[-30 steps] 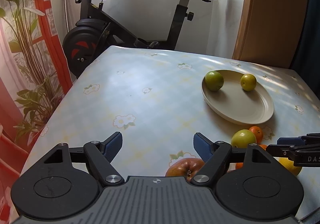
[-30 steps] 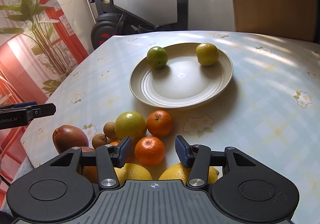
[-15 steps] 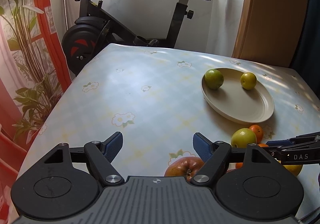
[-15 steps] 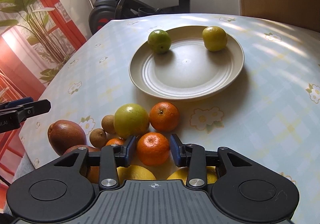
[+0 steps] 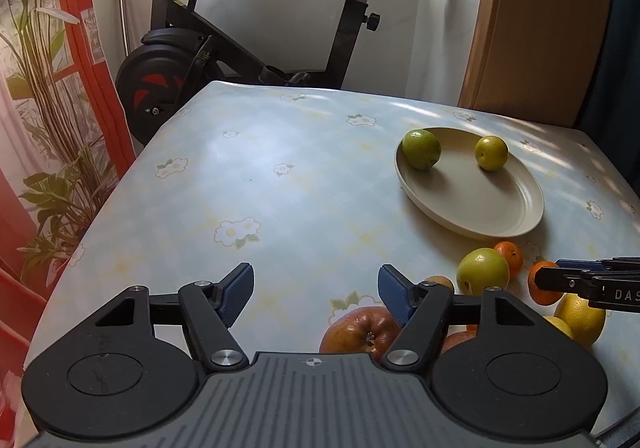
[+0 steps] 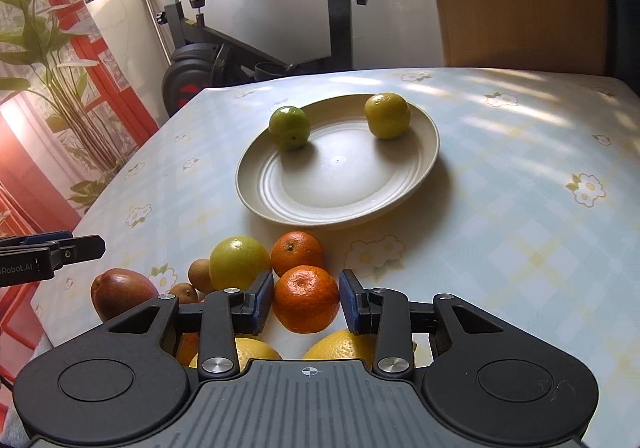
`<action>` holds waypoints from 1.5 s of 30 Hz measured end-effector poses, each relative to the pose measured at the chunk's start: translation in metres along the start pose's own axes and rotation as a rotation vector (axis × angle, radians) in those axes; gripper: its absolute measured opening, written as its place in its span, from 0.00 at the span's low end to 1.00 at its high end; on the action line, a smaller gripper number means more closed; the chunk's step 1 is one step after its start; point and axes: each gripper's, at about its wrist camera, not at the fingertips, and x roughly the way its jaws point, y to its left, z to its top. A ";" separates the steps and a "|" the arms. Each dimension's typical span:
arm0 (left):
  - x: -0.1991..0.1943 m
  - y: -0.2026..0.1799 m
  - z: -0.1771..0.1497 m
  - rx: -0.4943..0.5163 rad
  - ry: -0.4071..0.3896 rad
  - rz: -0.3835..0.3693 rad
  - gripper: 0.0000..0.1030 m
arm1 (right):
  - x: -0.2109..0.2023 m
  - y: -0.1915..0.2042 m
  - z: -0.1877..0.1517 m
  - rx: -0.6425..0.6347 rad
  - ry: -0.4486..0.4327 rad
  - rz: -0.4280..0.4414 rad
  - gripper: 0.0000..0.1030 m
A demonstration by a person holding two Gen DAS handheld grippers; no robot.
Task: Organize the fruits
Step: 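Grasp the orange mandarin with the right tool, then grasp the brown kiwi with the left tool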
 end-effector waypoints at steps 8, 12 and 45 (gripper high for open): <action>0.001 -0.002 -0.001 0.004 0.007 -0.012 0.65 | -0.005 -0.007 -0.001 0.014 -0.032 -0.014 0.32; 0.005 -0.003 0.000 0.012 0.022 -0.035 0.64 | -0.003 -0.005 -0.003 0.011 -0.035 -0.010 0.32; 0.085 -0.043 0.011 0.120 0.254 -0.416 0.29 | -0.007 -0.011 -0.004 0.046 -0.062 -0.002 0.32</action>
